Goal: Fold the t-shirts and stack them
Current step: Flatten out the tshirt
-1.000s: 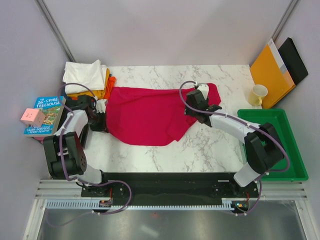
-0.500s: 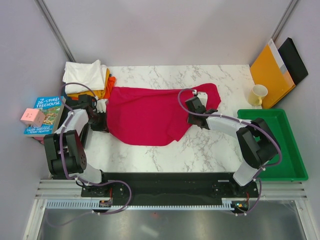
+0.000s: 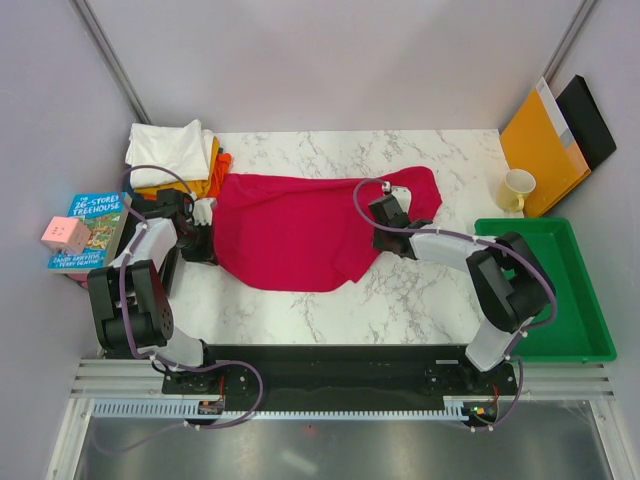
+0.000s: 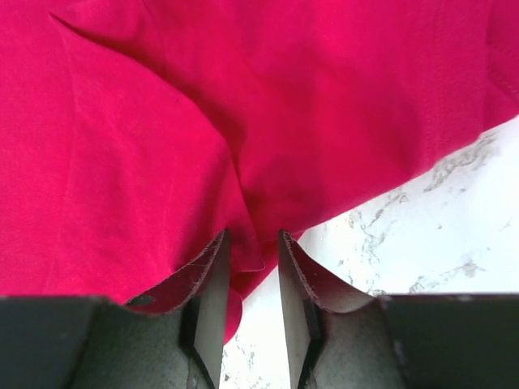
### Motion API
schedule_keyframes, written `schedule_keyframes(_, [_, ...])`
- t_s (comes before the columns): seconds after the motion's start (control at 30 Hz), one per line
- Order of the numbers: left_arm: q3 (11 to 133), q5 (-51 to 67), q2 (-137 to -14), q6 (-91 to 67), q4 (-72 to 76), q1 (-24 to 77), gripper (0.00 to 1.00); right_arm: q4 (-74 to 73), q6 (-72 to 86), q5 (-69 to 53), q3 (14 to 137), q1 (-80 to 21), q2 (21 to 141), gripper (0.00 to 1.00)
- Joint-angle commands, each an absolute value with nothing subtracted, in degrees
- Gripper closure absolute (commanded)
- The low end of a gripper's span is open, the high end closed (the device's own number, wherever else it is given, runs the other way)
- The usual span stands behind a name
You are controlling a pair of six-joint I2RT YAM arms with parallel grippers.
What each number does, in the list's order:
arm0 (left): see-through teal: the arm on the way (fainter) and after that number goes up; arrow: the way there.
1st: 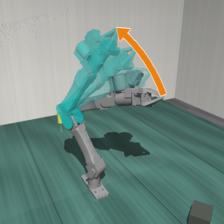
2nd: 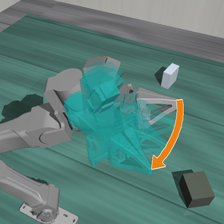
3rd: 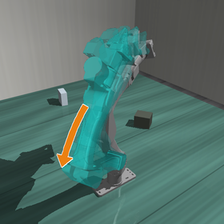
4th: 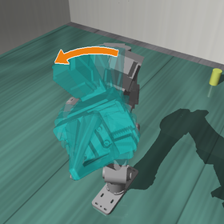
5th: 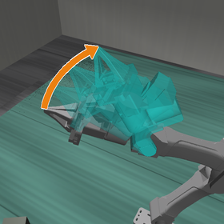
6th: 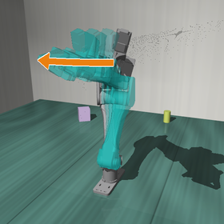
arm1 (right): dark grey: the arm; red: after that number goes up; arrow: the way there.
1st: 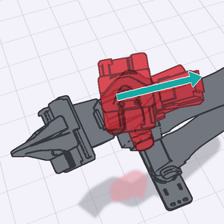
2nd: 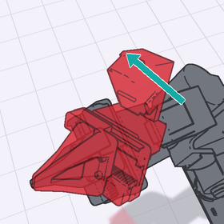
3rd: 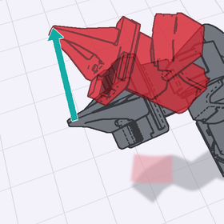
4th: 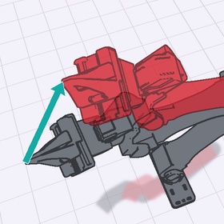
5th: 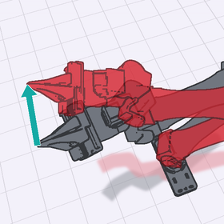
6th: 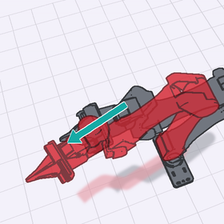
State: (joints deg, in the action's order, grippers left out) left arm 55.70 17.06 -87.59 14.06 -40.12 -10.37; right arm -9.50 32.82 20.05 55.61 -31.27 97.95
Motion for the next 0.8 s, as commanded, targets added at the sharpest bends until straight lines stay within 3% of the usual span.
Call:
schedule_keyframes(0.0, [56.95,18.37,-87.72,12.92,-39.11,-10.11,0.98,-7.73,33.75,18.28,55.9,-31.38,99.67,0.65])
schedule_keyframes(0.1, [56.87,18.19,-87.8,12.92,-39.02,-10.02,0.98,-7.65,34.36,17.75,55.37,-31.2,99.84,0.73])
schedule_keyframes(0.2, [56.78,18.28,-87.8,12.83,-39.02,-10.11,0.98,-7.21,34.72,18.36,54.23,-31.38,98.79,1.0])
schedule_keyframes(0.47, [57.65,18.02,-83.95,11.6,-38.58,-10.11,0.98,-12.03,33.23,25.21,56.86,-32.43,87.57,1.0])
schedule_keyframes(0.77, [66.7,22.93,-73.13,6.69,-40.95,-10.2,0.98,-26.18,23.03,38.13,75.49,-30.5,71.65,1.0])
